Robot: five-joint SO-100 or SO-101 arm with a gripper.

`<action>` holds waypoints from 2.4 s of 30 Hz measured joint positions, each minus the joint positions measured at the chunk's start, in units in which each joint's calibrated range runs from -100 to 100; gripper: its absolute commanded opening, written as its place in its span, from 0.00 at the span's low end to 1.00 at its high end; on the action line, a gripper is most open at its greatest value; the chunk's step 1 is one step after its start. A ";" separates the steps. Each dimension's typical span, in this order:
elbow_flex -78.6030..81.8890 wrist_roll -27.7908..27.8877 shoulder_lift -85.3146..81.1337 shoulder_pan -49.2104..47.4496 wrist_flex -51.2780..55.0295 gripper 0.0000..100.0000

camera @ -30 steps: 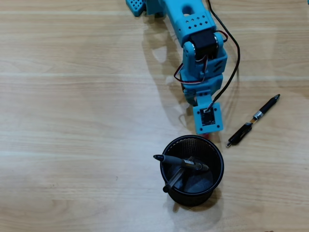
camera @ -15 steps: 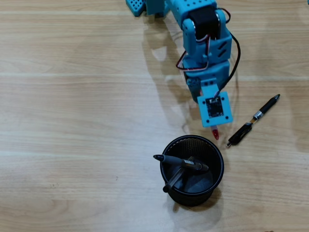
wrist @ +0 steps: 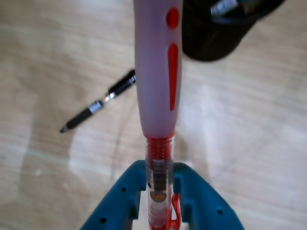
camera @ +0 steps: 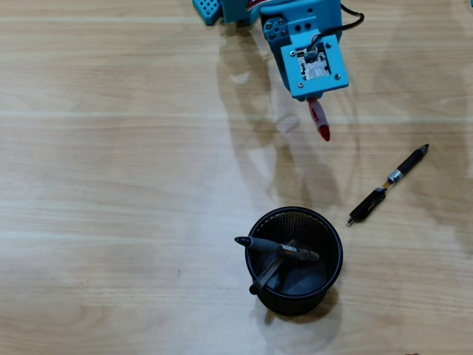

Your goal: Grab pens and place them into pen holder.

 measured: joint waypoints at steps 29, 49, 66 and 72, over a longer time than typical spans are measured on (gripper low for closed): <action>8.79 2.75 8.48 7.13 -57.87 0.02; 9.05 3.90 25.95 9.74 -82.79 0.02; 9.68 4.10 24.17 7.67 -75.26 0.02; 9.59 7.17 12.21 7.58 -50.95 0.02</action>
